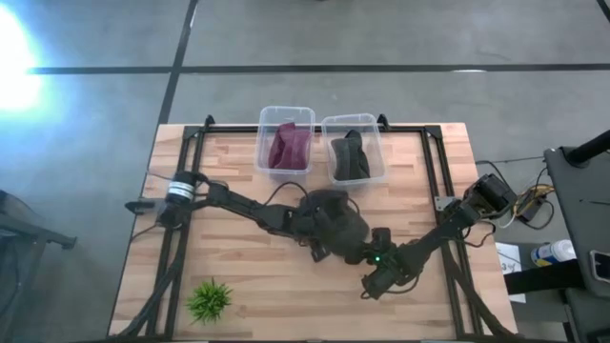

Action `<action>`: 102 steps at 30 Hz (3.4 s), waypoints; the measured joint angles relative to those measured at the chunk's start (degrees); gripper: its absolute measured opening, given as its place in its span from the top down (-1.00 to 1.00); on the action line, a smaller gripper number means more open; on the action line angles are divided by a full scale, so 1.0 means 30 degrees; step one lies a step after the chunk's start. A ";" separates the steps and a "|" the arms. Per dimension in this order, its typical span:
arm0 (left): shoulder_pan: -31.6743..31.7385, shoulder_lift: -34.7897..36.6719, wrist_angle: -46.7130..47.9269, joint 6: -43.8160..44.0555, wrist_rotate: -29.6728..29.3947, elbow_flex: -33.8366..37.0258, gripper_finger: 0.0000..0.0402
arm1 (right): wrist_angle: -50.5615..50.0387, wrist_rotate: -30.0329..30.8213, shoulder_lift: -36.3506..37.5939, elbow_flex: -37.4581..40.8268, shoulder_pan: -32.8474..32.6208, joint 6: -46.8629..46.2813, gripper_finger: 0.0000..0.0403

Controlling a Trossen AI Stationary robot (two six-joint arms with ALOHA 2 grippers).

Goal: Pick & Place hat
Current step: Put the black cap into the right transparent bin

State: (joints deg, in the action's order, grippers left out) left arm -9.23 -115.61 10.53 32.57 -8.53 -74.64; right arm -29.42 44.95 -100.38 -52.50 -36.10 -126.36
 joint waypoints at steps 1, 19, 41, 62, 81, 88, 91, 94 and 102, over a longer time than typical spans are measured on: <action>-0.0047 -0.0178 -0.0190 0.0535 0.0537 -0.0104 0.11 | 0.0029 0.0008 0.0000 0.0003 0.0015 0.0100 -0.11; -0.0962 -0.0124 0.1178 0.0784 0.1609 -0.3719 0.11 | 0.2140 -0.0556 0.0282 0.0346 -0.0336 0.3649 0.38; -0.4214 1.0312 0.5840 -0.0636 -1.1765 -0.6001 0.11 | 0.1927 0.6850 0.9787 -0.3172 0.0933 2.4710 0.92; -0.5159 1.1294 1.2210 0.6267 -1.3439 -0.5965 0.11 | -1.0136 -0.6586 0.5506 -0.9055 1.7045 3.2864 0.92; -0.5116 1.1294 1.2073 0.7135 -1.3684 -0.5965 0.11 | -1.9545 -0.4490 -0.2550 -1.5900 1.7252 3.6923 0.79; -0.5120 1.1294 1.2163 0.7150 -1.3684 -0.5943 0.11 | -1.9574 -0.9010 -0.2627 -1.5289 1.7623 3.8423 0.79; -0.5123 1.1294 1.2229 0.7123 -1.3684 -0.5936 0.11 | -1.9637 -1.3282 -0.2316 -1.4891 1.8116 3.8700 0.79; -0.5116 1.1294 1.2317 0.7084 -1.3676 -0.5934 0.11 | -1.9450 -1.3628 -0.1927 -1.4743 1.8246 3.8148 0.78; -0.5194 1.1294 1.2295 0.7068 -1.3392 -0.5399 0.11 | -1.9372 -1.1166 0.0355 -1.4908 1.8259 3.6915 0.52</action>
State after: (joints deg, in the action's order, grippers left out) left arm -24.81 -81.73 47.42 53.77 -48.71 -90.83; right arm -87.53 11.45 -99.31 -97.22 18.68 -15.62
